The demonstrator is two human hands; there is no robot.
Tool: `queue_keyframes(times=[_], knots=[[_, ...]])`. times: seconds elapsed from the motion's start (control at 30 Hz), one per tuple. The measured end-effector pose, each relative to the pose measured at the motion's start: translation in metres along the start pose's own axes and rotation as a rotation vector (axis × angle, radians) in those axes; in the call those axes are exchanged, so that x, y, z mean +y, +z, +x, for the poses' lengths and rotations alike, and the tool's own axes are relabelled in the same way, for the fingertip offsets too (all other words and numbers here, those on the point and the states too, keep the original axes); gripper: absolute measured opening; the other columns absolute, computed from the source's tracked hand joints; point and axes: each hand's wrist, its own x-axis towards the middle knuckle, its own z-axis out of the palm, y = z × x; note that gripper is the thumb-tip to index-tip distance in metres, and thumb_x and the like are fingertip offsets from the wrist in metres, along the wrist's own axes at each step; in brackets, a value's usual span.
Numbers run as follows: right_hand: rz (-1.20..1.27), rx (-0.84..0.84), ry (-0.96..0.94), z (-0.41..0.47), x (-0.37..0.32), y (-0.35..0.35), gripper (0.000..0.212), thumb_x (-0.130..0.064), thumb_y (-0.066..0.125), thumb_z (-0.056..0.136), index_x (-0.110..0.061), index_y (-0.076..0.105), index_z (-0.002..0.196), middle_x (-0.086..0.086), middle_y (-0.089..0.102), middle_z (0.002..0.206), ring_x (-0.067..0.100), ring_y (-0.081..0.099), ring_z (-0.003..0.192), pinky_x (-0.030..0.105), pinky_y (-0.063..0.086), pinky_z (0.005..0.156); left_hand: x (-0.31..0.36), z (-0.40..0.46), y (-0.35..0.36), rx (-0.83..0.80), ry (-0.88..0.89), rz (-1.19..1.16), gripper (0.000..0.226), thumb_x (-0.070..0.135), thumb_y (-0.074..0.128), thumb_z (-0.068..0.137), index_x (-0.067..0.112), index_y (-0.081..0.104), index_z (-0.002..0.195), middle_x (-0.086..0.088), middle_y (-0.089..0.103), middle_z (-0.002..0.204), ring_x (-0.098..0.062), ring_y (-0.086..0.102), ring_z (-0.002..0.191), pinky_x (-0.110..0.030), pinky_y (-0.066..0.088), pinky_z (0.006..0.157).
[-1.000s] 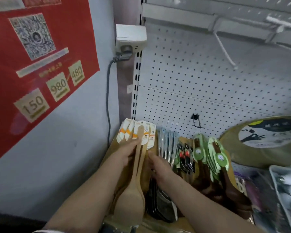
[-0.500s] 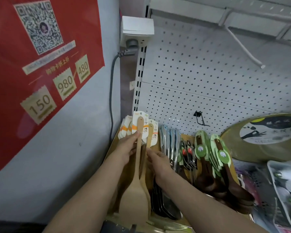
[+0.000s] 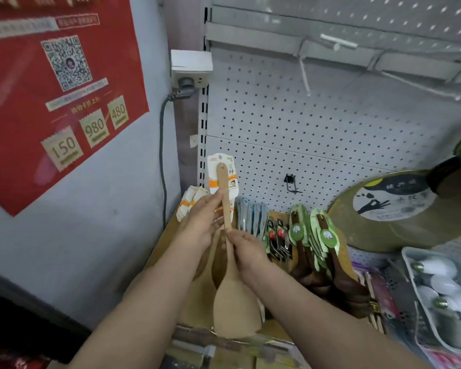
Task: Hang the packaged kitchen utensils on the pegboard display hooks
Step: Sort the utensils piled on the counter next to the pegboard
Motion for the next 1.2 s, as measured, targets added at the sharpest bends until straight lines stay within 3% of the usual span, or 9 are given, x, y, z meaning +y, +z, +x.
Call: queue_keyframes(times=[0.2,0.3,0.37,0.47,0.57,0.7,0.83,0.97,1.2], knots=[[0.039,-0.005,-0.058,-0.048,-0.007,-0.078,0.012,-0.015,0.071,0.094,-0.005,0.076,0.097,0.011,0.067,0.071,0.021,0.059,0.058,0.036,0.054,0.064,-0.02,-0.046,0.069,0.066,0.074,0.027,0.023,0.032,0.069,0.095,0.01,0.065,0.101,-0.001,0.068,0.08,-0.009,0.064,0.059,-0.022,0.049,0.052],[0.056,0.015,-0.091,-0.074,-0.006,-0.136,0.013,-0.012,0.071,0.093,-0.004,0.075,0.102,0.011,0.067,0.069,0.021,0.06,0.057,0.034,0.055,0.063,-0.048,-0.078,0.114,0.043,0.087,0.039,0.038,0.034,0.073,0.092,0.005,0.062,0.113,-0.006,0.07,0.085,-0.015,0.065,0.065,-0.025,0.05,0.053],[0.056,0.045,-0.119,-0.096,-0.005,-0.177,0.008,-0.012,0.071,0.093,-0.006,0.075,0.097,0.011,0.066,0.07,0.019,0.059,0.057,0.029,0.052,0.056,-0.072,-0.103,0.148,0.02,0.094,0.055,0.032,0.033,0.074,0.091,0.007,0.06,0.104,-0.009,0.069,0.085,-0.017,0.063,0.062,-0.028,0.047,0.054],[0.057,0.091,-0.179,-0.125,0.002,-0.246,0.009,-0.014,0.071,0.093,-0.009,0.076,0.099,0.011,0.069,0.077,0.018,0.061,0.064,0.027,0.05,0.059,-0.111,-0.14,0.199,-0.005,0.1,0.077,0.027,0.027,0.074,0.091,0.012,0.053,0.087,-0.013,0.064,0.082,-0.017,0.055,0.055,-0.029,0.041,0.052],[0.074,0.116,-0.196,-0.155,0.014,-0.312,0.007,-0.016,0.073,0.092,-0.013,0.078,0.097,0.007,0.074,0.08,0.019,0.065,0.071,0.027,0.052,0.065,-0.151,-0.175,0.246,-0.027,0.084,0.096,0.031,0.03,0.077,0.089,0.007,0.06,0.1,-0.009,0.068,0.083,-0.019,0.058,0.062,-0.029,0.045,0.053],[0.149,0.166,-0.204,-0.197,0.03,-0.396,0.005,-0.014,0.071,0.093,-0.011,0.075,0.094,0.01,0.068,0.072,0.022,0.06,0.057,0.028,0.052,0.054,-0.205,-0.225,0.311,-0.145,0.027,0.134,0.02,0.026,0.071,0.094,0.013,0.056,0.095,-0.005,0.06,0.072,-0.018,0.053,0.061,-0.026,0.04,0.051],[0.195,0.26,-0.249,-0.235,0.039,-0.467,0.009,-0.014,0.073,0.092,-0.007,0.075,0.098,0.011,0.074,0.085,0.022,0.066,0.071,0.032,0.055,0.069,-0.251,-0.266,0.368,-0.255,-0.01,0.196,0.016,0.02,0.069,0.095,0.018,0.06,0.082,-0.001,0.06,0.064,-0.012,0.049,0.048,-0.022,0.039,0.044],[0.272,0.348,-0.257,-0.268,0.043,-0.526,0.01,-0.019,0.073,0.093,-0.01,0.074,0.088,0.004,0.065,0.064,0.016,0.058,0.055,0.025,0.047,0.052,-0.286,-0.299,0.428,-0.377,-0.041,0.24,0.014,0.013,0.069,0.094,0.016,0.062,0.083,-0.001,0.061,0.061,-0.01,0.053,0.043,-0.02,0.042,0.041],[0.383,0.516,-0.276,-0.295,0.05,-0.625,0.015,-0.03,0.07,0.095,-0.018,0.072,0.086,0.005,0.06,0.078,0.019,0.056,0.074,0.027,0.044,0.06,-0.354,-0.342,0.531,-0.61,-0.136,0.304,0.004,0.012,0.066,0.096,0.01,0.063,0.095,0.001,0.06,0.061,-0.007,0.056,0.044,-0.02,0.045,0.043]])
